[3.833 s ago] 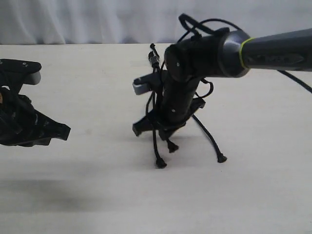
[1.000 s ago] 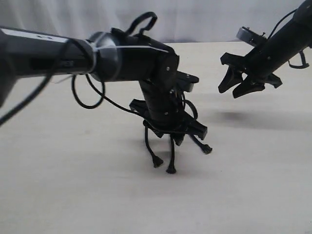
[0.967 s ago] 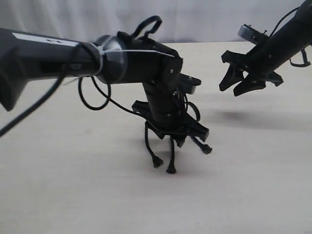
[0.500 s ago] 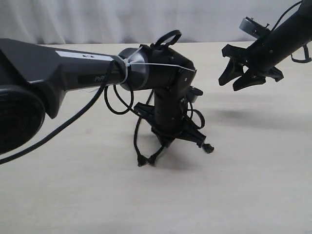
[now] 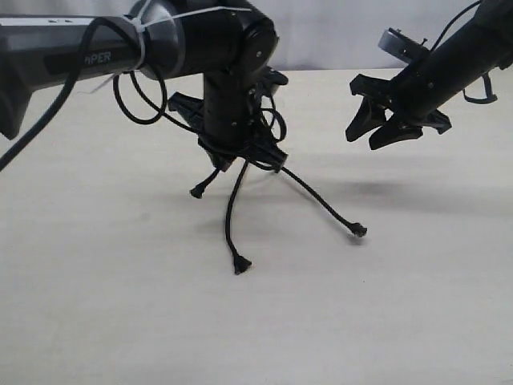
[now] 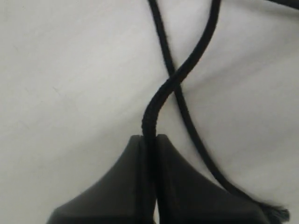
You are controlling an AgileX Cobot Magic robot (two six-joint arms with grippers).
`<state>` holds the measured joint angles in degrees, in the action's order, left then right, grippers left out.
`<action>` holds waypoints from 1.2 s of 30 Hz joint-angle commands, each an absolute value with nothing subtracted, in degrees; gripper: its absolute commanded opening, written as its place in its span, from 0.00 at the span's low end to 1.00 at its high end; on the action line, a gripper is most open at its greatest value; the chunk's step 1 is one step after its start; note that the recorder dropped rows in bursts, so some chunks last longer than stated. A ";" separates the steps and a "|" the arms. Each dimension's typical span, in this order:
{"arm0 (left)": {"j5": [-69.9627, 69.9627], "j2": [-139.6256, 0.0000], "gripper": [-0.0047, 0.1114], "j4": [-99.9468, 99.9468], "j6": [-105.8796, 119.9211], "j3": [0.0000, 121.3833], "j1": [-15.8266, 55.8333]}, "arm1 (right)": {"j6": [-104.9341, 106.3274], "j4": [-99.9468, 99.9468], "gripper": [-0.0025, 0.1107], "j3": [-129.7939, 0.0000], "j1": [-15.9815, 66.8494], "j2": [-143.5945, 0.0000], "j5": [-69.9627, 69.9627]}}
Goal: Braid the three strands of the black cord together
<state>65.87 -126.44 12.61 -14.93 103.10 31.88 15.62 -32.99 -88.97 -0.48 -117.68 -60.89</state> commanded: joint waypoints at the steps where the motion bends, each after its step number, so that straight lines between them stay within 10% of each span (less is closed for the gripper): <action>1: 62.80 -126.35 0.04 12.79 -16.22 98.79 30.64 | 15.80 -33.66 0.43 -88.96 0.99 -117.16 -59.81; 9: 58.91 -126.35 0.08 7.90 -17.73 93.48 30.64 | 15.62 -33.67 0.43 -88.96 3.36 -117.16 -58.19; 18: 59.17 -125.44 0.45 8.17 -17.61 93.22 30.64 | 15.22 -33.67 0.43 -88.96 3.46 -117.16 -59.19; 36: 66.00 -106.77 0.46 0.00 -8.10 85.65 11.85 | -3.57 -3.70 0.43 -79.85 32.79 -113.11 -47.73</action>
<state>66.64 -108.37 3.27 -10.66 89.04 12.71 3.46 -11.77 -80.35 27.48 -113.37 -51.19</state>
